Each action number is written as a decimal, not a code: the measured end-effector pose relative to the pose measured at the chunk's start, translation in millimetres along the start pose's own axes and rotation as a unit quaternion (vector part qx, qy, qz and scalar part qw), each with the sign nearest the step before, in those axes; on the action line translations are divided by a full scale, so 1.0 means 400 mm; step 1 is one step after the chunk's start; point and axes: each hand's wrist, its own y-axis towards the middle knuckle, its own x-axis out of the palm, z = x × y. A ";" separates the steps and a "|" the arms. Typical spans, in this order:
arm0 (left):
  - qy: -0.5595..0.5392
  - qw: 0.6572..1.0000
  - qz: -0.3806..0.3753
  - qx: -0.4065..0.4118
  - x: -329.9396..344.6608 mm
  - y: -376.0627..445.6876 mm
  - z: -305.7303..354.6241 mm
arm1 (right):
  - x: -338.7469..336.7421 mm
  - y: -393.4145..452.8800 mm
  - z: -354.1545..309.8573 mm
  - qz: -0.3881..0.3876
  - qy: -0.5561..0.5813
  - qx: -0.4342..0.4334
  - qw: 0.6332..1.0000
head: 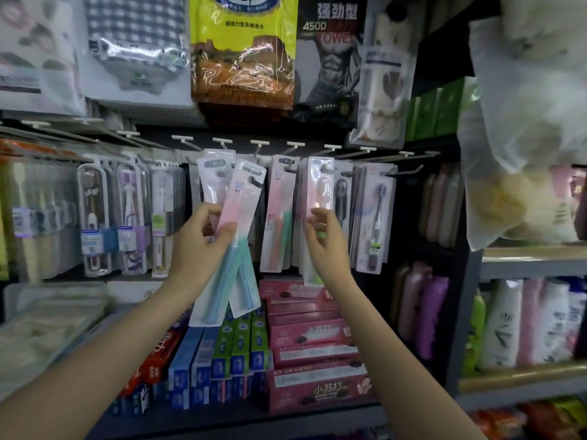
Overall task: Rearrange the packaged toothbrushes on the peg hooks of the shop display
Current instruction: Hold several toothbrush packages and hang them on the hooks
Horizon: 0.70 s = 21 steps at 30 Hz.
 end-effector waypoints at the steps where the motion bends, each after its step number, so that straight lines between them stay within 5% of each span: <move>1: 0.009 1.000 -0.001 -0.001 0.008 0.004 0.000 | -0.018 0.003 0.022 0.030 -0.024 0.004 0.999; 4: 0.029 1.000 -0.002 -0.006 0.027 0.015 -0.001 | -0.062 0.028 0.095 0.107 -0.086 0.059 0.989; 10: 0.038 0.999 0.008 -0.013 0.044 0.034 0.004 | -0.065 0.146 0.161 0.054 -0.112 0.171 0.977; 18: 0.039 0.999 0.013 -0.016 0.054 0.028 -0.015 | -0.085 0.147 0.153 0.068 -0.095 0.127 0.985; 21: 0.025 0.999 0.013 -0.031 0.072 0.023 -0.021 | -0.141 0.140 0.149 0.044 -0.181 0.090 0.978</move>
